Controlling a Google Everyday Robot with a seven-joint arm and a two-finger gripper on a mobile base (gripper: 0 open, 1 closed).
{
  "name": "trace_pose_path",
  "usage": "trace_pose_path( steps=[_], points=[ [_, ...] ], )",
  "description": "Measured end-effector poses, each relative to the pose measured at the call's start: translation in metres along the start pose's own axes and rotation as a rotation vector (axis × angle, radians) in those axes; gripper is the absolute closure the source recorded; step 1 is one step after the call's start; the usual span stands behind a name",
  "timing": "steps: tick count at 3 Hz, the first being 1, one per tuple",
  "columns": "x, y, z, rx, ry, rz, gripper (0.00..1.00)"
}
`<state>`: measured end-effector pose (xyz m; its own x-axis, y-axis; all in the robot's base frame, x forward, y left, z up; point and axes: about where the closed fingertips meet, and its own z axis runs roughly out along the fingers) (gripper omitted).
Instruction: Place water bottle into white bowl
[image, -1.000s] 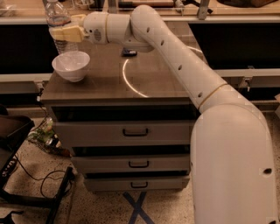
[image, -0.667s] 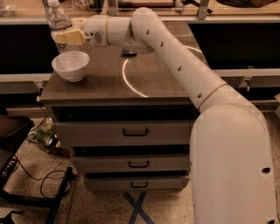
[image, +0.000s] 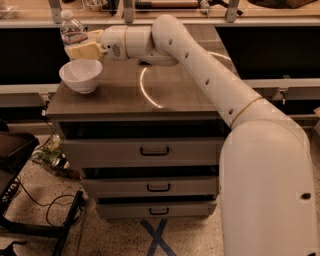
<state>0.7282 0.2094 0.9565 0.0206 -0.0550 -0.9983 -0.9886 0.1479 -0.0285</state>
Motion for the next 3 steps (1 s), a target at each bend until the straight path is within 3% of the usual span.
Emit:
trace_pose_path(
  steps=[2, 3],
  points=[
    [0.0243, 0.0048, -0.0046, 0.011, -0.021, 0.053, 1.0],
    [0.0213, 0.0048, -0.0047, 0.011, -0.021, 0.053, 0.85]
  ],
)
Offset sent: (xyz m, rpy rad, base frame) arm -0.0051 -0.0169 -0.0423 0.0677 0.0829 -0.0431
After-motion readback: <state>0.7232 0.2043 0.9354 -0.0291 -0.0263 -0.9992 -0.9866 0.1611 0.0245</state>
